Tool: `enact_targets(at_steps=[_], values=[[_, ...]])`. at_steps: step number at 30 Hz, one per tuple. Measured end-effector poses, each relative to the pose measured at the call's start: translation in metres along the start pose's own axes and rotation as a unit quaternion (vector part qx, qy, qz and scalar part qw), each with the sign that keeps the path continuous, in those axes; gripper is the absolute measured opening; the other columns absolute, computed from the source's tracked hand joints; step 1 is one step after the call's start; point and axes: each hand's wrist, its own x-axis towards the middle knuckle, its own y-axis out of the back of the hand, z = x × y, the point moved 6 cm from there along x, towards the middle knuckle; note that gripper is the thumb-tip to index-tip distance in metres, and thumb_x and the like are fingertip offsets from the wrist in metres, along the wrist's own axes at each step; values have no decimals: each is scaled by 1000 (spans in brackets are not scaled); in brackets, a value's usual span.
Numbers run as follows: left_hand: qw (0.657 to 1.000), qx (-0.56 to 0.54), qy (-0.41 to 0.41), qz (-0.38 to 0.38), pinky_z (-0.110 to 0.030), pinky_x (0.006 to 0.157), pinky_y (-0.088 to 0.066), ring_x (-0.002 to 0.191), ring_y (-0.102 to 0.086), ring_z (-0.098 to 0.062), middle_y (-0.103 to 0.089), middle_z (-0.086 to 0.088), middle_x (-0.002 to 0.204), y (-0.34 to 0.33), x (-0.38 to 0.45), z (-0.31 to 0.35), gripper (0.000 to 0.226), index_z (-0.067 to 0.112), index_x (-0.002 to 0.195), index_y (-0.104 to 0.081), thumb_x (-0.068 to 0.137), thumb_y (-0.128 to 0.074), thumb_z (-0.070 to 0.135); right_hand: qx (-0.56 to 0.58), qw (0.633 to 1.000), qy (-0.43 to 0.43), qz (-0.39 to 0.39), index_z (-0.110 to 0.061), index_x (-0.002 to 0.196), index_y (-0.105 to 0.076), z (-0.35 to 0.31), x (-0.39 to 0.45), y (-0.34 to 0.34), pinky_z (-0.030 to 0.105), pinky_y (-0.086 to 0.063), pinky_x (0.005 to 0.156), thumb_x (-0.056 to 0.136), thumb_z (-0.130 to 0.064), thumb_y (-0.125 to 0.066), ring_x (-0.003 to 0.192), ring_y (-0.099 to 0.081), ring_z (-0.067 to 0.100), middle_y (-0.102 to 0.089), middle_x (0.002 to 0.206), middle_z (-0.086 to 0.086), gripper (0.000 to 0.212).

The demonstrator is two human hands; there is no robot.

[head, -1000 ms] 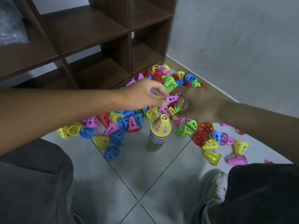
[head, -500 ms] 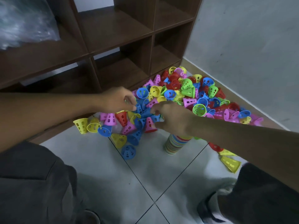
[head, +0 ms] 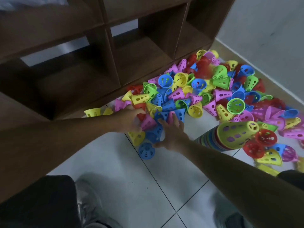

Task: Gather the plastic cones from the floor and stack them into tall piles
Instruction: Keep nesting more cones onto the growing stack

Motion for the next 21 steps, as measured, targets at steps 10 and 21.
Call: enact_targets(at_steps=[10,21], values=[[993,81,41,-70,-44,94,-53,123,-47,-34,-29,-16,146,-46,46,-29,123,50,156,2,71,-86,50,-45,998,-32,-19,-48,156,3,18,57,-21,76,-24,109,60,-72,-81,147,23,47,42,157,-3,130],[999,-29,17,-39,-31,67,-49,90,-62,-22,-57,-6,114,-64,62,-31,98,35,149,-18,78,-86,35,-30,992,85,84,-19,161,-3,34,67,-33,50,-23,121,93,-47,-65,153,-6,40,16,168,6,96]])
